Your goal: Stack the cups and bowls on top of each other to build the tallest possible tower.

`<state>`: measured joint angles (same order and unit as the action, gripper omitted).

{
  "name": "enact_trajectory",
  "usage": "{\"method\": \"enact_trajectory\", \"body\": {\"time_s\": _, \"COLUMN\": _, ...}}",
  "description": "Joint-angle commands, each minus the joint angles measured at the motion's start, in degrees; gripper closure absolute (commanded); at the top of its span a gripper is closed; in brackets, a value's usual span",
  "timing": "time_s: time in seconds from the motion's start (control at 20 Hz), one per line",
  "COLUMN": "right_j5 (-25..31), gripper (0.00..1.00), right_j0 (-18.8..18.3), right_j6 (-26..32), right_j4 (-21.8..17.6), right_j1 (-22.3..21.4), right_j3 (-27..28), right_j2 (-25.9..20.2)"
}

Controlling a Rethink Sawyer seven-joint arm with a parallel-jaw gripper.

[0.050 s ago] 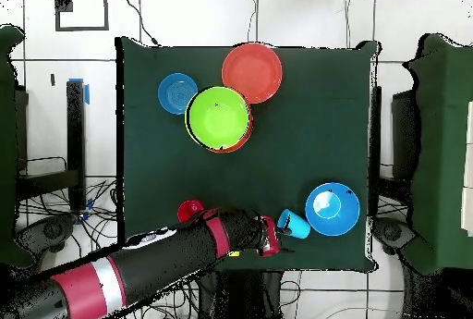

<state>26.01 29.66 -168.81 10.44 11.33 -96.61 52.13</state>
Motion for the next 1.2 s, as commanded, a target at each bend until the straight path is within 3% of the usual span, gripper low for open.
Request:
{"method": "enact_trajectory", "body": {"time_s": 0.05, "right_j5": -7.94, "gripper": 0.0, "right_j0": -0.5, "right_j6": -5.96, "right_j4": 2.54, "right_j1": 1.54, "right_j3": 5.44, "right_j2": -10.87}}
{"method": "enact_trajectory", "body": {"time_s": 1.2, "right_j5": -3.44, "gripper": 0.0, "right_j0": 1.3, "right_j6": -11.23, "right_j4": 8.08, "right_j1": 6.64, "right_j3": 9.54, "right_j2": -9.79}}
